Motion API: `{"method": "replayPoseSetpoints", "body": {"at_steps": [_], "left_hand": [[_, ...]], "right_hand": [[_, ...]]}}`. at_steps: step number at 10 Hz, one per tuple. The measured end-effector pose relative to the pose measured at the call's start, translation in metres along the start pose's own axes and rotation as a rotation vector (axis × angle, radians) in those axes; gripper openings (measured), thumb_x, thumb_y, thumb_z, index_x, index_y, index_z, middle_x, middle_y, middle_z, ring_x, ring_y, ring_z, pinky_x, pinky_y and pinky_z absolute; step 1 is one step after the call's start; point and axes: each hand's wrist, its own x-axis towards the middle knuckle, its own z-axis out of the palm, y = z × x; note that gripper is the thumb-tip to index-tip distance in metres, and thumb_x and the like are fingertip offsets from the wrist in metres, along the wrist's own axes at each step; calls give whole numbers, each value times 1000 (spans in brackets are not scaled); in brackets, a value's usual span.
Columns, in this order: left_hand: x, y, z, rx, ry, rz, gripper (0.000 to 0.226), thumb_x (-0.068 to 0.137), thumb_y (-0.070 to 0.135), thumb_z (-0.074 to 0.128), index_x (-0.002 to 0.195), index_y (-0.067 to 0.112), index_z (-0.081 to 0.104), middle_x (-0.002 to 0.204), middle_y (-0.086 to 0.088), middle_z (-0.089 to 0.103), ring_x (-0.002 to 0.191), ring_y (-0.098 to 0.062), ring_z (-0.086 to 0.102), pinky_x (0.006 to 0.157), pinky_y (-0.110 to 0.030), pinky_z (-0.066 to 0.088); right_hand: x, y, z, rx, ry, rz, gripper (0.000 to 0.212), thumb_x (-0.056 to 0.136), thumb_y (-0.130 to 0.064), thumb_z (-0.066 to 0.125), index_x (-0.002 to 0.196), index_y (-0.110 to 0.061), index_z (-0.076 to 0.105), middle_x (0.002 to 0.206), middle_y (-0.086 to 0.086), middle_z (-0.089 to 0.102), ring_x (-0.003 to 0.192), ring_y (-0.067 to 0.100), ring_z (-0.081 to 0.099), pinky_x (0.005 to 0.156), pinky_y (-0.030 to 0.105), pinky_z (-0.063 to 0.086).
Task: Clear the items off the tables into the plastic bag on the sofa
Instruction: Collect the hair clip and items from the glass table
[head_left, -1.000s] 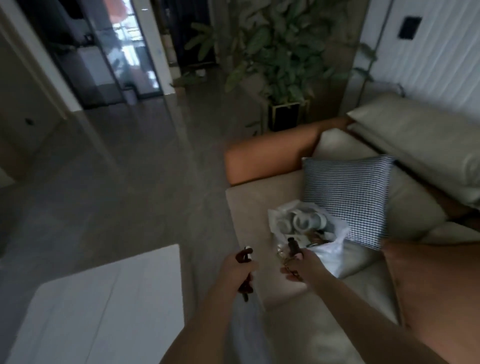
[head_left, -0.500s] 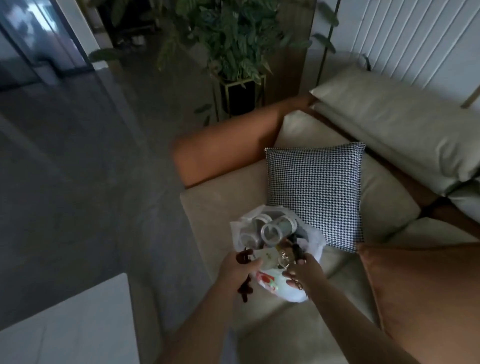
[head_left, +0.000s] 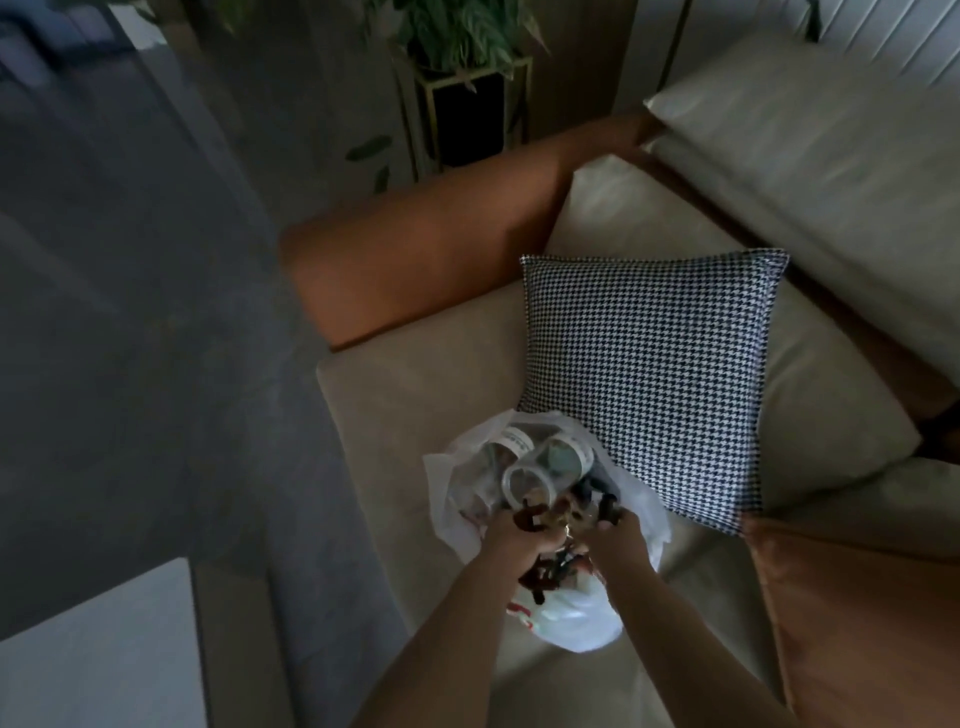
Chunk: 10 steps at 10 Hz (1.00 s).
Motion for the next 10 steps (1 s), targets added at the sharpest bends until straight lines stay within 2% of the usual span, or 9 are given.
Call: {"method": "replayPoseSetpoints", "body": {"at_steps": [1,2,3,5,6,7,8,9,10], "left_hand": [[16,8,9,-9,-3,-24,59,78,7,74,131,13,49,129,-13,58,120,-32,55,102,-42,46],[29,10,12,-64,-44,-76,67,82,-8,63,139,20,41,139,-13,46,123,-34,51,96,-42,52],[30,11,13,19,-33,-58,63,83,-8,60,138,19,44,134,-11,50,119,-29,53,96,-37,52],[10,14,0,86,-8,-58,52,84,-2,61,134,6,47,129,-19,57,116,-24,56,90,-25,43],[-6,17,-13,144,12,-46,45,86,7,63,129,6,52,128,-15,57,117,-26,57,99,-32,46],[-28,15,-28,168,-2,-26,41,89,10,61,129,5,53,131,-13,55,116,-27,56,97,-31,46],[-57,0,-41,215,52,16,46,86,7,64,130,4,51,133,-16,54,121,-31,55,100,-35,46],[-91,-25,-54,241,68,51,41,87,11,65,126,5,53,129,-11,56,115,-26,57,92,-29,47],[-116,-52,-72,308,91,85,36,89,21,65,123,10,58,121,-4,61,105,-16,59,80,-19,44]], "right_hand": [[16,1,1,-45,12,10,32,81,5,59,112,2,52,85,15,61,78,28,61,78,44,57],[23,2,2,-81,-2,13,60,83,1,60,137,-8,35,101,14,58,97,31,60,89,45,53],[26,3,-1,-139,-14,-2,57,86,0,57,139,-7,35,111,17,58,104,31,59,94,45,50],[18,-4,-4,-335,-132,-81,19,88,-11,60,103,1,61,88,13,63,69,18,56,62,27,46],[4,-11,-1,-405,-212,-143,7,87,-5,57,87,-12,58,86,9,60,77,20,56,78,38,53],[-19,-15,5,-481,-227,-208,12,84,-6,58,85,-18,57,82,2,57,92,21,52,101,40,42],[-46,-13,10,-671,-268,-312,23,91,-12,53,114,-8,55,107,5,56,103,21,50,93,27,37],[-82,-6,15,-842,-331,-365,36,99,-13,39,134,-3,43,137,15,47,128,26,43,107,28,31],[-117,3,24,-1064,-455,-446,26,98,-12,39,120,-15,53,134,19,49,121,27,49,99,19,41]]}}
